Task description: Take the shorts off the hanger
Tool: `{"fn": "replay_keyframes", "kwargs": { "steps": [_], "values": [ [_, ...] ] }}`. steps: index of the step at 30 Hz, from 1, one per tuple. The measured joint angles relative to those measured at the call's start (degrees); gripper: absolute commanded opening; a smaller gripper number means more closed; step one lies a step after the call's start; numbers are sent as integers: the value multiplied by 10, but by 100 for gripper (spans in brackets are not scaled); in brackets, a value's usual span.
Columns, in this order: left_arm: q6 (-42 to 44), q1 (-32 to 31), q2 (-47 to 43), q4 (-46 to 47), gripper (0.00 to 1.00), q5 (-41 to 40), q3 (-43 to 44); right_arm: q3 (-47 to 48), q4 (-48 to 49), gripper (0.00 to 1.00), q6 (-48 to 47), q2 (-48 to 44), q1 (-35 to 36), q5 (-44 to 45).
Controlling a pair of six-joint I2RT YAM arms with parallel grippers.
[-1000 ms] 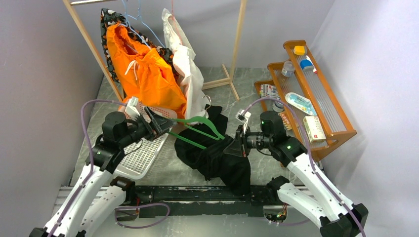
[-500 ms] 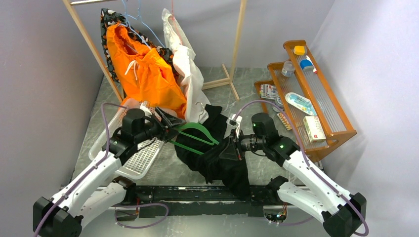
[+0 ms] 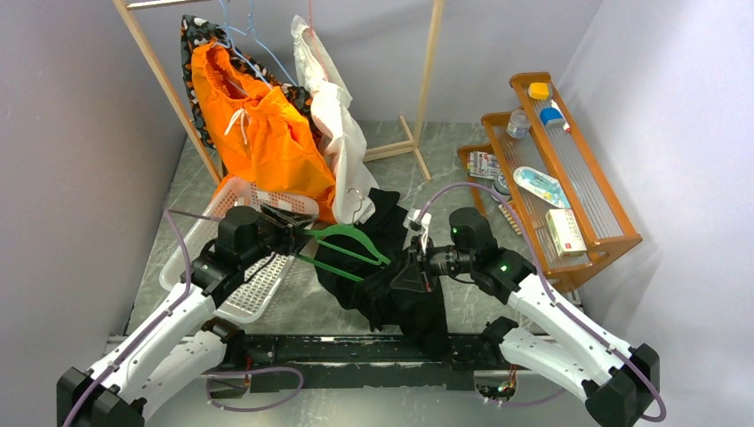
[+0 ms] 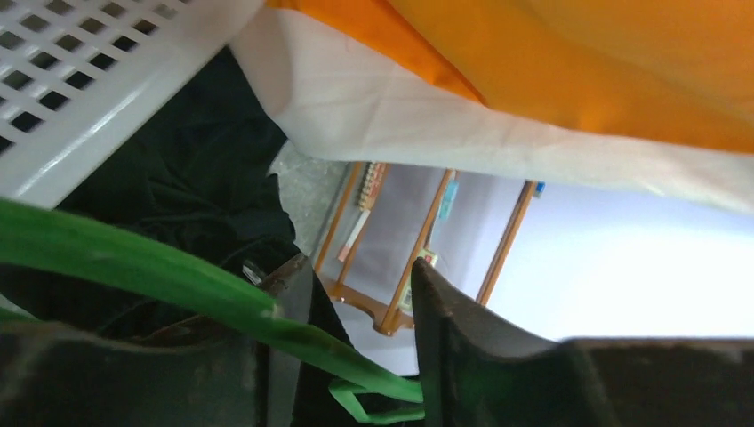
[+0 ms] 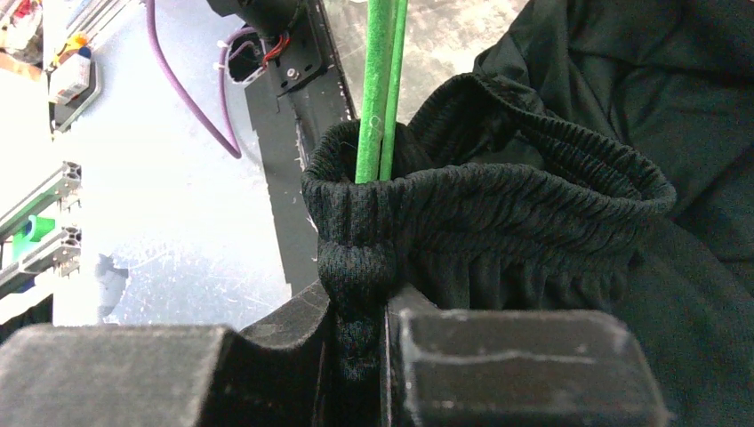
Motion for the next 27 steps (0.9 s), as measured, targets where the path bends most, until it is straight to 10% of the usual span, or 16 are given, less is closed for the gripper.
{"fn": "replay_keyframes", "kwargs": {
  "steps": [4, 12, 16, 21, 25, 27],
  "values": [
    [-16, 0, 17, -19, 9, -21, 8, 0, 0, 11, -1, 0, 5, 3],
    [-61, -4, 4, -26, 7, -41, 28, 23, -44, 48, -10, 18, 12, 16],
    [-62, -3, -20, -61, 7, -64, 17, 42, -47, 44, -4, 14, 12, 21],
    [-63, -3, -49, -102, 7, -99, 17, 42, -50, 2, 3, 11, 12, 17],
    [-61, -3, -57, -127, 7, -120, 19, 42, -59, 8, 8, 33, 12, 20],
    [-61, -4, -57, -140, 7, -129, 24, 42, -59, 32, 10, 43, 12, 19]
  ]
}}
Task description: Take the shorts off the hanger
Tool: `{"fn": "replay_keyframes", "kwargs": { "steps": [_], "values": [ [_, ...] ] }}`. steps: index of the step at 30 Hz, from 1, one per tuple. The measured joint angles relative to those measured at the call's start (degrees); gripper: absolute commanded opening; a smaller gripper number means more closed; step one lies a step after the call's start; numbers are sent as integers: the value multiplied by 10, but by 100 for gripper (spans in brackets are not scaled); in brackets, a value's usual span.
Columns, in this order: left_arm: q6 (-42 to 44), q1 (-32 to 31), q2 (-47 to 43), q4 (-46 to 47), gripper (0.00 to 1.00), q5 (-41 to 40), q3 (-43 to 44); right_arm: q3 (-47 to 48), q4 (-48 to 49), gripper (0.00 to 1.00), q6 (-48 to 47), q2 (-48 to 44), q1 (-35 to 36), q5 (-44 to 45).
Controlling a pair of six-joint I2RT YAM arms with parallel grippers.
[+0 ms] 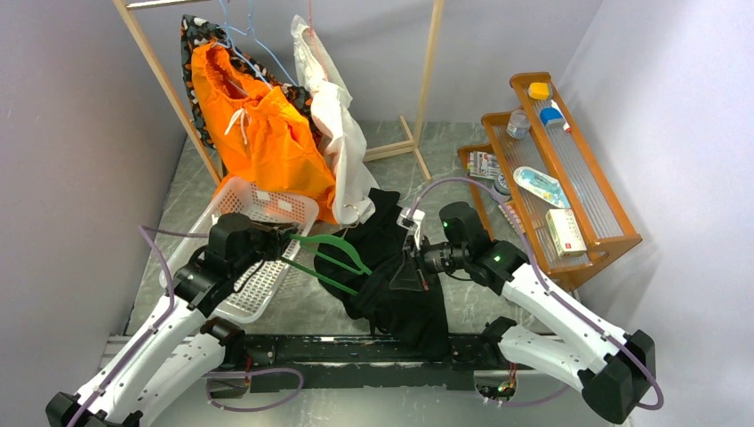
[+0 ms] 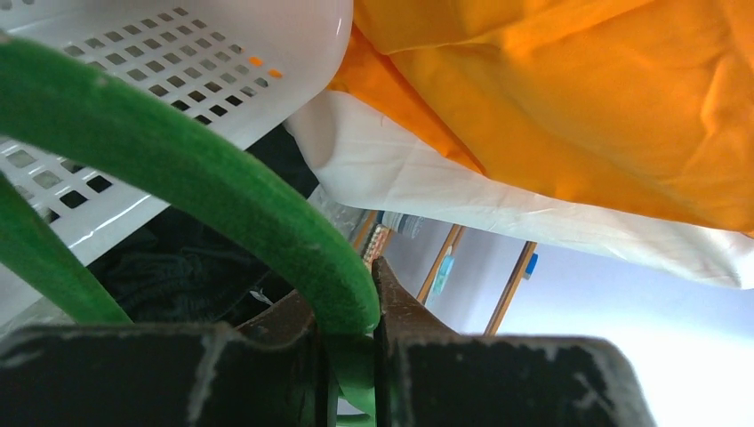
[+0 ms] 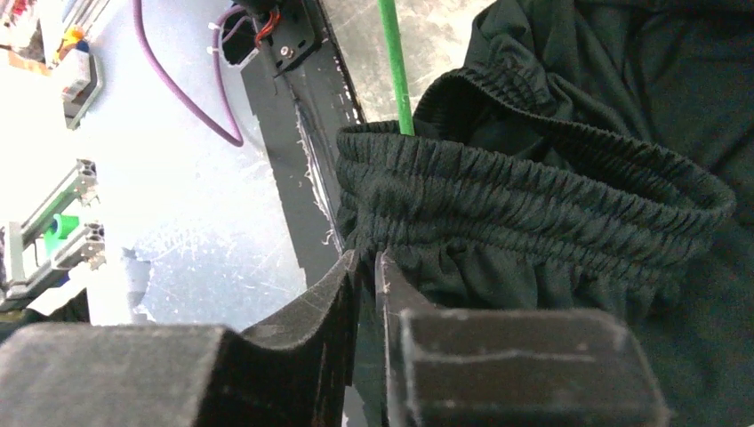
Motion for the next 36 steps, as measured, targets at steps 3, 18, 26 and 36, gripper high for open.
{"fn": "replay_keyframes", "kwargs": {
  "steps": [3, 18, 26, 36],
  "values": [
    [0, 0, -7, -10, 7, -11, 3, 0, 2, 60, 11, 13, 0, -3],
    [12, 0, -27, -45, 7, -45, 20, -5, 11, 4, 30, 71, 0, -24],
    [56, 0, -30, -89, 7, -79, 61, 1, 3, 0, 49, 76, 2, 78],
    [141, 0, -104, -212, 7, -233, 207, 53, -26, 0, 139, -14, 2, 548]
  ]
}}
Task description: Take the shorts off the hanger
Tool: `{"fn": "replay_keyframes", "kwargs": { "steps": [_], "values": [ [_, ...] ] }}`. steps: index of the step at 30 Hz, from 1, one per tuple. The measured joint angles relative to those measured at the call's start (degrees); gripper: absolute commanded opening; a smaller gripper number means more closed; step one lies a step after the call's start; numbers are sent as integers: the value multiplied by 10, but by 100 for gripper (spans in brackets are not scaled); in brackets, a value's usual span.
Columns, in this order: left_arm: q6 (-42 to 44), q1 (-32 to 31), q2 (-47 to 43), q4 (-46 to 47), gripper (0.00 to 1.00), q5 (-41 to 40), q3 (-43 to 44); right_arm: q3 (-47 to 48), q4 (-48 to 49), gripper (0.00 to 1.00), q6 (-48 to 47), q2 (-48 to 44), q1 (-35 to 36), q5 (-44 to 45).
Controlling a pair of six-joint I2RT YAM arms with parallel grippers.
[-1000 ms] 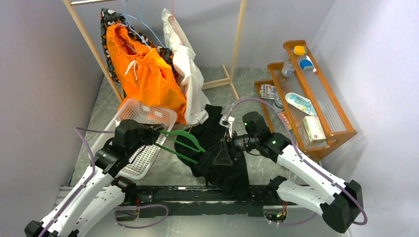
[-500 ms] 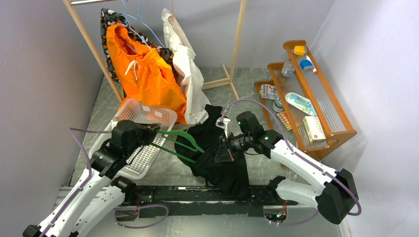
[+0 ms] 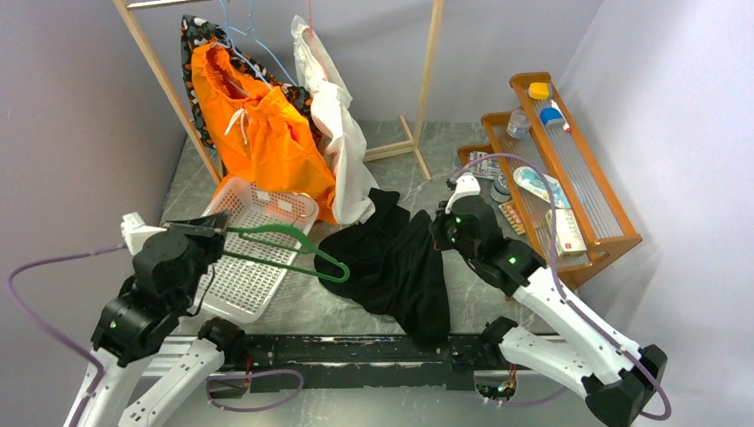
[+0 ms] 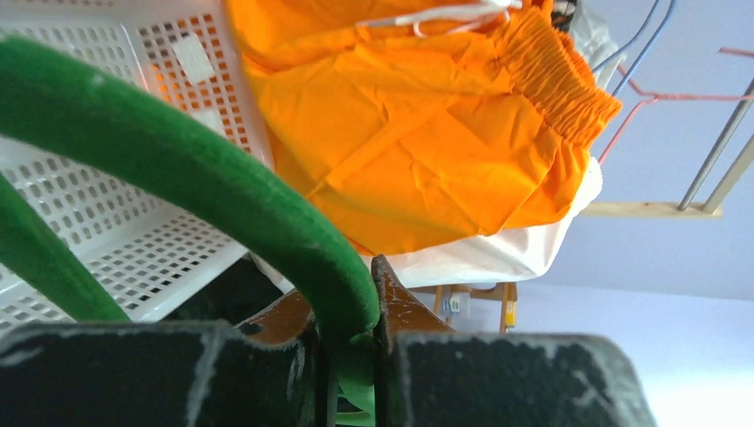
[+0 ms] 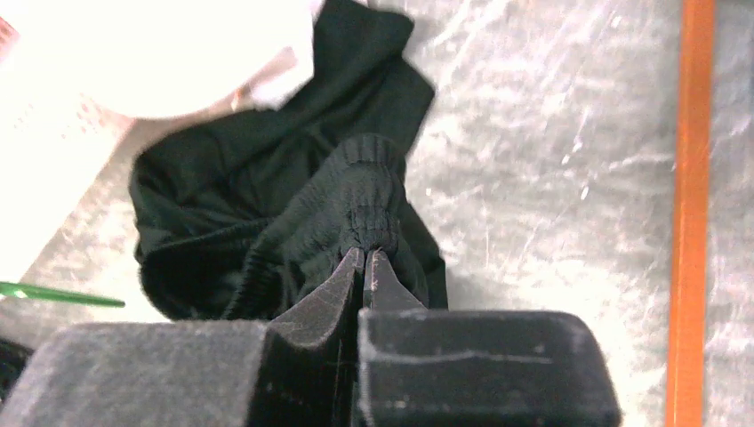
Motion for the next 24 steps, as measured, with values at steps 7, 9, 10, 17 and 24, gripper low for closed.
{"fn": "replay_keyframes", "kwargs": {
  "steps": [7, 9, 10, 17, 24],
  "values": [
    [22, 0, -60, -25, 7, -33, 0, 14, 83, 0, -22, -8, -1, -49],
    [30, 0, -59, -18, 7, -29, 0, 17, 118, 1, -22, 26, -1, -104],
    [36, 0, -56, -11, 7, -24, -1, 16, 129, 2, -20, 43, -1, -126],
    [52, 0, -15, 67, 7, 56, -43, 22, 84, 50, 2, 171, 0, -134],
    [36, 0, 27, 129, 7, 132, -82, -30, 114, 64, -33, -33, -2, -156]
  ]
}}
